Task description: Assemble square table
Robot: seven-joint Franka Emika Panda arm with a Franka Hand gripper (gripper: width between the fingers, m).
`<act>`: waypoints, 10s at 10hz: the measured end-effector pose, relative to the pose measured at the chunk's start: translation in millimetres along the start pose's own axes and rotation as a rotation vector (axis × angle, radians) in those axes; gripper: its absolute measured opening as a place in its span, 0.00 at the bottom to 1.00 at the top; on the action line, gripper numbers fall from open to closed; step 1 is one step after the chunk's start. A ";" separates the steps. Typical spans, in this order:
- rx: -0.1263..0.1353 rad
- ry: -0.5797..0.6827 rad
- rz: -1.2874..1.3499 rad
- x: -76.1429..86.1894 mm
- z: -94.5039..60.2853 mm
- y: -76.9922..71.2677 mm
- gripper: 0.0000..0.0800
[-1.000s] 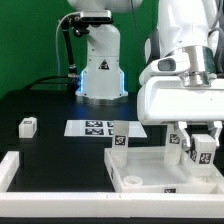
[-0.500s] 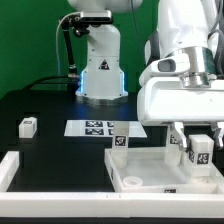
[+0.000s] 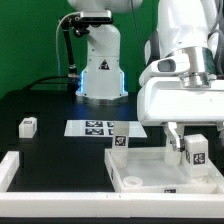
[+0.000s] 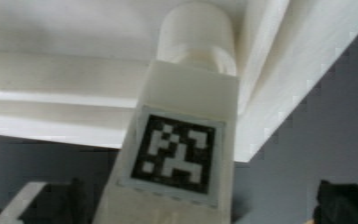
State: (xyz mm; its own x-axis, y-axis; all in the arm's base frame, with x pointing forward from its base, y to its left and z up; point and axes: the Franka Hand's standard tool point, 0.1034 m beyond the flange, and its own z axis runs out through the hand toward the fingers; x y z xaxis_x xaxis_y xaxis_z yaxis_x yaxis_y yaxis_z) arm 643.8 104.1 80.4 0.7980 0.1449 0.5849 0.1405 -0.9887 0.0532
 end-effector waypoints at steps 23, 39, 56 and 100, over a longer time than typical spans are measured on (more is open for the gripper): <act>-0.095 -0.603 0.963 10.6 9.2 7.4 0.36; -0.024 -0.525 0.685 20.3 18.0 14.9 0.81; -0.215 -0.445 1.896 19.4 29.5 -11.3 0.37; -0.293 -0.496 1.091 22.5 23.0 2.9 0.36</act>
Offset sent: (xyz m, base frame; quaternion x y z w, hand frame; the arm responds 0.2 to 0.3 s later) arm 0.0000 0.0000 0.0000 0.0000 0.0000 0.0000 1.0000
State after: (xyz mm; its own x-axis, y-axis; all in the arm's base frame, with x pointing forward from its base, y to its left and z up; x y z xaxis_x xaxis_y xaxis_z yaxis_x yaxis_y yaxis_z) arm 675.7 105.4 75.1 0.5603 -0.8253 0.0698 -0.8241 -0.5640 -0.0535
